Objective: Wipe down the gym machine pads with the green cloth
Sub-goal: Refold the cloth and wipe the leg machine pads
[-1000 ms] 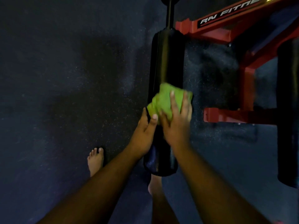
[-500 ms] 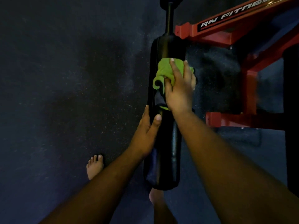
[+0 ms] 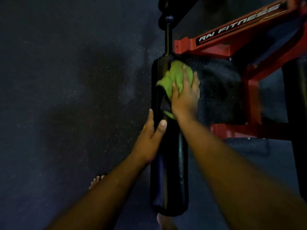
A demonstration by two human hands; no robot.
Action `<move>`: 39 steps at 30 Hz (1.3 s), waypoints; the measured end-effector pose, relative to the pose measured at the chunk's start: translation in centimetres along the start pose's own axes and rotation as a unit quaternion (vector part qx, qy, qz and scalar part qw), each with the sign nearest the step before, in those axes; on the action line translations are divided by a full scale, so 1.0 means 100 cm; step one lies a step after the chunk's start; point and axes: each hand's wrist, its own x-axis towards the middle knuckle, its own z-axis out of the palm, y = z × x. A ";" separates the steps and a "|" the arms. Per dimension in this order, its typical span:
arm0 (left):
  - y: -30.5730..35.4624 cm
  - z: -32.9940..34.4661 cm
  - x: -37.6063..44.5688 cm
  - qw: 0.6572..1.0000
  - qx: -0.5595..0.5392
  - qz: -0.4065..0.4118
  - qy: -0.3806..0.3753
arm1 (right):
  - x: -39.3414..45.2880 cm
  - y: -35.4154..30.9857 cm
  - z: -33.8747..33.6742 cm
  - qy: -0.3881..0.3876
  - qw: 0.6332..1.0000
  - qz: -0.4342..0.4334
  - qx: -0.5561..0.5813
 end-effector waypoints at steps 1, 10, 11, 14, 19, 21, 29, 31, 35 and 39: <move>-0.001 0.000 0.000 1.000 0.001 -0.004 -0.001 | 0.027 -0.007 0.001 -0.008 1.000 -0.007 0.001; 0.010 0.004 -0.025 0.996 -0.065 -0.052 -0.005 | -0.114 0.030 -0.044 -0.104 0.993 -0.038 -0.042; 0.010 0.004 -0.028 0.994 -0.089 -0.064 -0.006 | -0.146 0.032 -0.052 -0.117 0.991 -0.042 -0.037; 0.006 0.004 -0.034 0.993 -0.094 -0.072 -0.018 | -0.152 0.035 -0.049 -0.124 0.991 -0.041 -0.027; -0.009 0.002 -0.031 0.998 -0.042 -0.037 -0.008 | -0.006 -0.004 -0.004 -0.039 0.994 -0.048 -0.086; -0.013 0.001 -0.031 0.999 -0.035 -0.041 -0.003 | 0.020 -0.012 0.000 -0.044 0.995 -0.048 -0.081; -0.016 0.002 -0.067 0.998 -0.011 -0.065 0.009 | -0.157 0.033 -0.047 -0.133 0.979 -0.065 -0.139; -0.021 0.007 -0.081 0.995 -0.002 -0.095 0.003 | -0.214 0.045 -0.057 -0.158 0.976 -0.053 -0.142; -0.039 0.012 -0.117 0.990 0.025 -0.137 -0.028 | -0.278 0.065 -0.070 -0.178 0.970 -0.041 -0.158; -0.032 0.012 -0.168 0.981 0.053 -0.172 -0.067 | -0.324 0.054 -0.110 -0.279 0.944 -0.077 -0.161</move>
